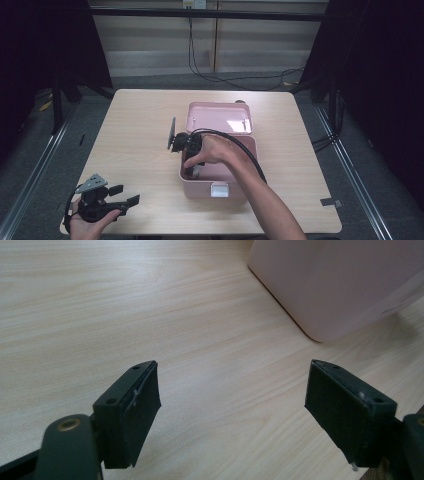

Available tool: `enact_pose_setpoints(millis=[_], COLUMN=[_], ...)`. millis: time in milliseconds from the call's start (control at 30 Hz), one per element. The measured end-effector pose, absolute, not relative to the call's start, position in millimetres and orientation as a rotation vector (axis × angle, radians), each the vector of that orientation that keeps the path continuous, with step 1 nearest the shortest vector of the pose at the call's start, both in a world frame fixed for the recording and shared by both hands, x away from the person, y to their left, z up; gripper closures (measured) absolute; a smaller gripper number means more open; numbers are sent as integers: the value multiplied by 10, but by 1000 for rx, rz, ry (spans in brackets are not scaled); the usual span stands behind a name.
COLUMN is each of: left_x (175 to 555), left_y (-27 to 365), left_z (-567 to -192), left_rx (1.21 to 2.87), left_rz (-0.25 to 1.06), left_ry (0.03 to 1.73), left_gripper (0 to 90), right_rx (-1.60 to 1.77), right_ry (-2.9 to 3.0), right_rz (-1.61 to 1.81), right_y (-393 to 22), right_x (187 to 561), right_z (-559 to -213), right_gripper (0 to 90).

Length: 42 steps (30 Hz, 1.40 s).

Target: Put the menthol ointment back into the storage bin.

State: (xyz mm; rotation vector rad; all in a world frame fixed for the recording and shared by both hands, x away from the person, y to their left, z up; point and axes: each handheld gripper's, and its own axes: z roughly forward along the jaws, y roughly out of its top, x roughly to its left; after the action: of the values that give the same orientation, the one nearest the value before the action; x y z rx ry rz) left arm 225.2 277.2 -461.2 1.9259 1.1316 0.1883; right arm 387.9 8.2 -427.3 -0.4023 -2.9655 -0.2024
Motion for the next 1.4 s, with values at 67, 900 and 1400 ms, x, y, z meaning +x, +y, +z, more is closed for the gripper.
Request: enact_pose_setpoints(millis=[67, 900, 1400], left_x=[2250, 2242, 2232], left_y=[2770, 2755, 2769], left_z=[-4607, -4617, -4606], left_rx=[1926, 1933, 1937], left_rz=[190, 187, 192], left_ry=[1128, 1130, 1130], left_gripper=[218, 215, 243], right_rx=[-426, -505, -627], right_ry=[-2965, -2954, -2923], right_rz=[-208, -427, -510], right_y=[54, -213, -478], right_x=[3887, 3861, 3760], right_z=[-4245, -4021, -3891], right_gripper=[372, 220, 254])
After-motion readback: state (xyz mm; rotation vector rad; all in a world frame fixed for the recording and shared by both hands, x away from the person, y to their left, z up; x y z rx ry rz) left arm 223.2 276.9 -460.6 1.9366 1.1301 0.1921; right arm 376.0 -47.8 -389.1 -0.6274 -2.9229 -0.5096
